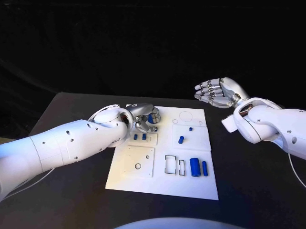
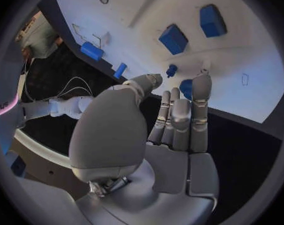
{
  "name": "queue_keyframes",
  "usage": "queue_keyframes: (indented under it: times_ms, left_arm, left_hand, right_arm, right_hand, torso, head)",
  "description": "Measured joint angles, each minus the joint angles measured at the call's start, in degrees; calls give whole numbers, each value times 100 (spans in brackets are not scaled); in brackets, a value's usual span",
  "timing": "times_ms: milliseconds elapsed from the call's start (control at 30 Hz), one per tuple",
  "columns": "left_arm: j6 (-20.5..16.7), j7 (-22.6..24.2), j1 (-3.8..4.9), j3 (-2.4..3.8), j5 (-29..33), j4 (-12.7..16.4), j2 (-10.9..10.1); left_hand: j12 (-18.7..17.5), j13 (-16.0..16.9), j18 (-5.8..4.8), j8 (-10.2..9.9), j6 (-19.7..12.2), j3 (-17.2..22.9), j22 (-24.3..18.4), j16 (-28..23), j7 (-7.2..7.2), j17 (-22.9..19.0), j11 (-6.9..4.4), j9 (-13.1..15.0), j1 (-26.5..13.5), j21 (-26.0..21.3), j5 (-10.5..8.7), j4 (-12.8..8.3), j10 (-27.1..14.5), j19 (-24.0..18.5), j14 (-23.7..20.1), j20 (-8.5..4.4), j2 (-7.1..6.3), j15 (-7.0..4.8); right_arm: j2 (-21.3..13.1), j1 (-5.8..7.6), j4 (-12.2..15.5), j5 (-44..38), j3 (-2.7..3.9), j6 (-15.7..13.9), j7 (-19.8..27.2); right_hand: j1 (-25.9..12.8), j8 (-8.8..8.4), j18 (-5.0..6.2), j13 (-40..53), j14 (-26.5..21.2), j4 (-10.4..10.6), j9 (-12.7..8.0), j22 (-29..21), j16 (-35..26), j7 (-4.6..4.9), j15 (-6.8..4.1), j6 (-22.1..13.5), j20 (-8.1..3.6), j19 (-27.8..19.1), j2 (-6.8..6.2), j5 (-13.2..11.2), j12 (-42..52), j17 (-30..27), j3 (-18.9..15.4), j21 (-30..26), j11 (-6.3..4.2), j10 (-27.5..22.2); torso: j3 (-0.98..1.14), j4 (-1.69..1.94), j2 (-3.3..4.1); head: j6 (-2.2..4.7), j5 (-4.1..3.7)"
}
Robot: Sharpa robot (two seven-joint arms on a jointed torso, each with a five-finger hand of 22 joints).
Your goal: Assemble the parts on the task board
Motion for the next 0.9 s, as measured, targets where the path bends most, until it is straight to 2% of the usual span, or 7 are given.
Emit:
queue_keyframes:
  times_ms: [233,433,600,900]
  left_arm:
    - [220,-138,-2,-1,-200,-127,125]
    - [398,-240,-4,-1,-283,-214,198]
    - [523,-302,-4,-1,-324,-284,259]
    - [585,-325,7,11,-352,-370,334]
  left_hand:
    - [-22,-59,1,-25,82,-15,29,32,0,-15,17,-43,-31,39,-63,-15,47,36,13,-6,31,12]
    - [-22,-122,0,-24,223,17,290,143,-23,130,-41,-102,-31,242,-63,-47,269,175,133,-30,31,-51]
    - [-23,-144,0,-44,244,27,362,161,-43,147,-61,-135,-54,281,-86,-57,352,207,174,-23,53,-52]
    - [-6,-163,0,-44,285,48,427,170,-42,162,-65,-153,-30,325,-108,-79,396,219,176,-35,77,-54]
  right_arm:
    - [6,0,2,1,0,0,1]
    - [12,0,2,1,0,-1,3]
    - [18,0,1,3,0,-1,4]
    - [25,0,0,4,0,-1,5]
  right_hand:
    - [0,0,0,0,0,0,0,0,0,0,0,0,0,0,0,0,0,0,0,0,0,0]
    - [0,0,0,0,20,0,0,-15,-29,0,20,0,0,0,0,0,0,-13,0,-28,0,0]
    - [0,0,0,0,20,0,0,-15,-32,0,20,0,0,0,0,0,0,-13,0,-28,0,0]
    - [0,0,0,0,20,0,0,-15,-32,0,20,0,0,0,0,0,0,-12,0,-28,0,0]
  torso:
    - [1,-1,-7]
    - [1,0,-7]
    - [1,2,-7]
    - [-1,4,-6]
  head:
    - [-3,-2]
    - [-3,-12]
    - [-6,-17]
    - [-12,-26]
